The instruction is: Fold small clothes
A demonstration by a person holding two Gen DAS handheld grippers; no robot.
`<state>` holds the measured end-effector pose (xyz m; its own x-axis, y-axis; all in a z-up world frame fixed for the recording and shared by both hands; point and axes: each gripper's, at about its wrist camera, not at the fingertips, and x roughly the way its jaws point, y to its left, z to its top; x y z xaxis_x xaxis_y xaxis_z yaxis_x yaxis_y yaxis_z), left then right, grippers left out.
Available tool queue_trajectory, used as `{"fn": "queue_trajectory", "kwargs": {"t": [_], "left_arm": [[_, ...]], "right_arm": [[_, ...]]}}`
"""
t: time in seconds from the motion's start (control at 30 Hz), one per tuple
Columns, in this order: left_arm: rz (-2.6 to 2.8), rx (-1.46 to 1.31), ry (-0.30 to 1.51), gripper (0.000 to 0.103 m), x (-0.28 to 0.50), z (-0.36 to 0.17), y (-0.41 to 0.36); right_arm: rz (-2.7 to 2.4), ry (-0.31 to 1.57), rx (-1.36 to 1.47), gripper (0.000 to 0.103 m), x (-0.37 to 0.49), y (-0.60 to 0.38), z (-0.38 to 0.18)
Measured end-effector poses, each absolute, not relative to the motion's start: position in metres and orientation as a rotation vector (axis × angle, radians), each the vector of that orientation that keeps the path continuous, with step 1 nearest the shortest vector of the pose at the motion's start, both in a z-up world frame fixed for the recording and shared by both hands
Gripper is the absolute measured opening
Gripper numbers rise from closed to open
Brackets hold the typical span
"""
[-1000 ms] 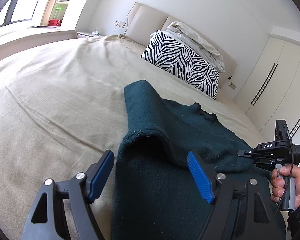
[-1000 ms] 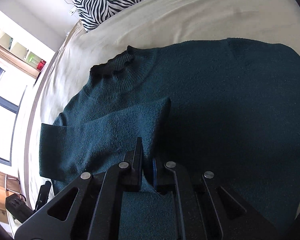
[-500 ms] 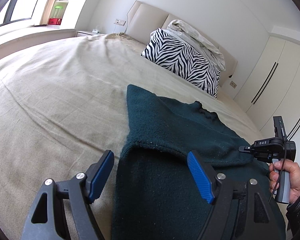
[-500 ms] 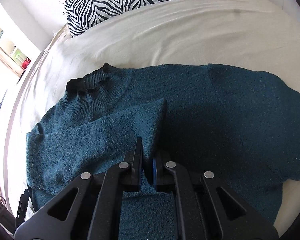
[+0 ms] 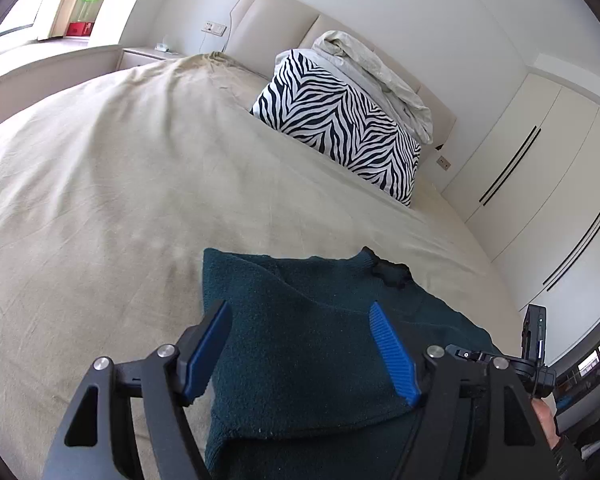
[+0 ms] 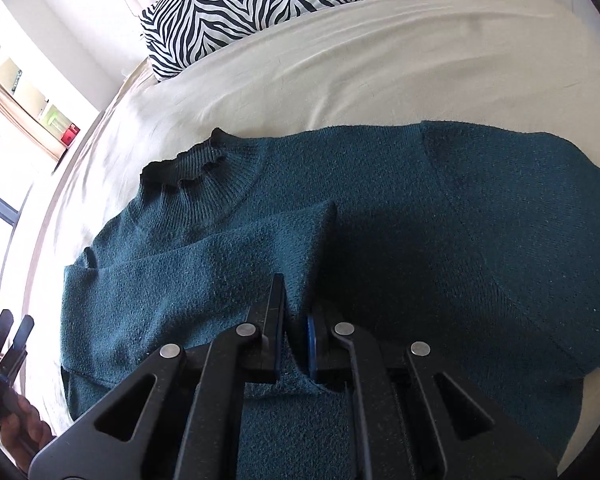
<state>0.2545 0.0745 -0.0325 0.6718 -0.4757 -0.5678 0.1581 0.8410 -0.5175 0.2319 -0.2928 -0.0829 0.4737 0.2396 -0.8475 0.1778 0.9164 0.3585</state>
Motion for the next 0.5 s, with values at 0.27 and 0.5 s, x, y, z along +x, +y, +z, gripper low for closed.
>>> {"fn": "queue_trajectory", "kwargs": {"t": [0.27, 0.5], "left_arm": [[-0.439, -0.642, 0.952, 0.042, 0.326, -0.098, 0.095], [-0.426, -0.626, 0.91, 0.067, 0.315, -0.08, 0.09]], "right_arm": [[0.045, 1.029, 0.583, 0.017, 0.206, -0.332, -0.084], [0.181, 0.975, 0.593, 0.019, 0.197, -0.305, -0.06]]}}
